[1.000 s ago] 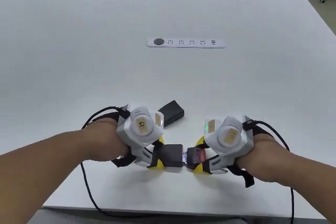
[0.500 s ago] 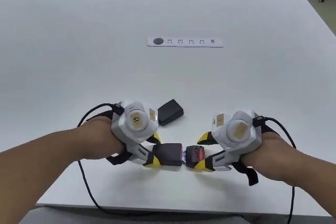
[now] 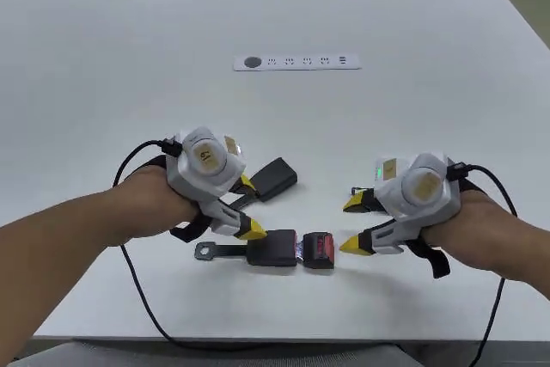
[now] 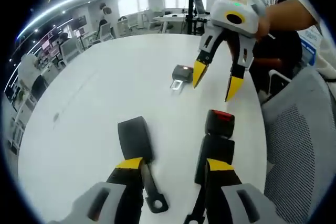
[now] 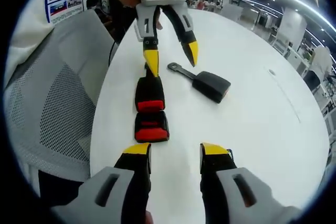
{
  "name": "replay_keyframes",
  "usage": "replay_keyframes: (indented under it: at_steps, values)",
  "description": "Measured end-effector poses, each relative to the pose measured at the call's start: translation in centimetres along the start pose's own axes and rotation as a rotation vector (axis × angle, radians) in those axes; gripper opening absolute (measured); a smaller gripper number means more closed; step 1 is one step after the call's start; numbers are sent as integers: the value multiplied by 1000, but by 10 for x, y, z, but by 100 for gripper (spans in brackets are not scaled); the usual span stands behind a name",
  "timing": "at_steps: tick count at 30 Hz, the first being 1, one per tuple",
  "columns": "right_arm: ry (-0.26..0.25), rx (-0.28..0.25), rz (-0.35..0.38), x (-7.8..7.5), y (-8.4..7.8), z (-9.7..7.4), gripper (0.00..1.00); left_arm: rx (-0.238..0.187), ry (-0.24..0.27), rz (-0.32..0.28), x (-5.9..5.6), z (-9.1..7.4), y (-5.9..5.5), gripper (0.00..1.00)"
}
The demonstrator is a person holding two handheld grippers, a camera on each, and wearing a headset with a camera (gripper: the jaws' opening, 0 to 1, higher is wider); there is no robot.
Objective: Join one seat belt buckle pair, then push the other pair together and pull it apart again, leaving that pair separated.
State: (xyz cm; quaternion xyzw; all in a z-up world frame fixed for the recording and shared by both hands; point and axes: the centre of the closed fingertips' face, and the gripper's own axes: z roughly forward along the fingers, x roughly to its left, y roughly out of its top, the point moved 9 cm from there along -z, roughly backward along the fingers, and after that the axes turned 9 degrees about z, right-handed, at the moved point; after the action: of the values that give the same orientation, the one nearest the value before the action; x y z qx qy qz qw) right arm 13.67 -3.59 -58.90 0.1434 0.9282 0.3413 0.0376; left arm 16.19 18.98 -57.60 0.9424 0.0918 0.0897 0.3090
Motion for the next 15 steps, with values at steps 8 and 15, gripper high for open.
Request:
replay_keyframes:
  at_steps: [8,15]
  values:
    - [-67,15,3,-34,-13,-18,36,6,73,-27,26,8,8,46]
    - [-102,31,19,-62,-28,-27,36,25,61,-49,39,22,10,46]
